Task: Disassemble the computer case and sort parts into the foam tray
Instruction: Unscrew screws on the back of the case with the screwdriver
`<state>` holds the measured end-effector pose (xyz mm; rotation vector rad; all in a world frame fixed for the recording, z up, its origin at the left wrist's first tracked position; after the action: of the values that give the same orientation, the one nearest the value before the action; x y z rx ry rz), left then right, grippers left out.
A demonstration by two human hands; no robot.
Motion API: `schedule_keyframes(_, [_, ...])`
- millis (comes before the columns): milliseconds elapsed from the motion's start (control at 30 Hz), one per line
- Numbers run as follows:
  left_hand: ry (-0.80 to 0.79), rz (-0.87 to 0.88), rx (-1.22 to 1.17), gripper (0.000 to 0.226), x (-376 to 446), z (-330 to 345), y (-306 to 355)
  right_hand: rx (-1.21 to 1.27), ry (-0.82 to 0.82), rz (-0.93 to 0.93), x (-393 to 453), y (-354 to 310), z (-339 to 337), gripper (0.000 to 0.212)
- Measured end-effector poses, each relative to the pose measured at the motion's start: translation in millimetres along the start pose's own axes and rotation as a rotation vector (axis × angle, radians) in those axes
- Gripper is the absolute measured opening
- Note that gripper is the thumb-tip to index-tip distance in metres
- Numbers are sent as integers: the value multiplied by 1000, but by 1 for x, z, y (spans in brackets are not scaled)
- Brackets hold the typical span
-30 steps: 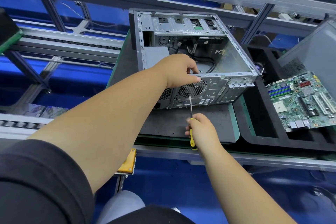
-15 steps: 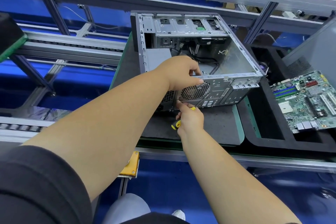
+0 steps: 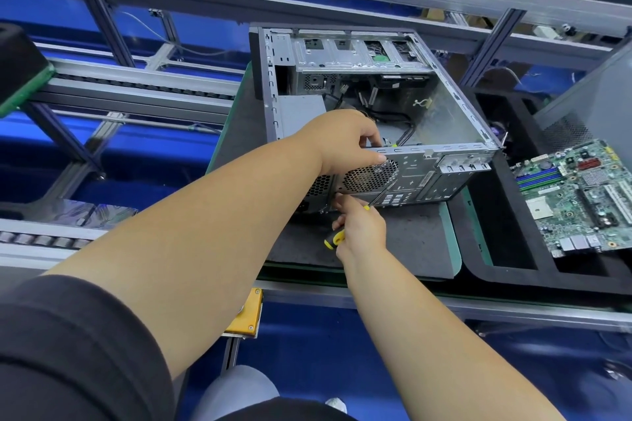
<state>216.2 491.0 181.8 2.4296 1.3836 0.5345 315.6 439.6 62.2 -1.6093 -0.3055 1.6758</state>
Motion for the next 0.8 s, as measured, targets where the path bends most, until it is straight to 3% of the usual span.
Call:
schedule_keyframes(200, [-4, 4, -1, 31, 0, -1, 0, -12, -14, 45, 4, 2, -5, 3])
schedule_keyframes(400, [33, -20, -77, 19, -3, -4, 0, 10, 33, -9, 10, -6, -53, 6])
schedule_keyframes(633, [28, -94, -95, 22, 0, -4, 4, 36, 176, -101, 33, -67, -133, 6])
schedule_keyframes(800, [18, -138, -71, 19, 0, -3, 8, 41, 280, -67, 62, -116, -185, 14])
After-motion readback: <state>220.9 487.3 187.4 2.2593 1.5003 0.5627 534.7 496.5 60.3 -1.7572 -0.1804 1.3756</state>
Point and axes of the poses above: each hand's wrist, its own x-axis towards the middle knuckle, its own z-axis out of the palm, y = z × x, the point moved 1 cm from there along x, towards the middle knuckle, and after that the axes turned 12 degrees about z, right-handed, at the moved point
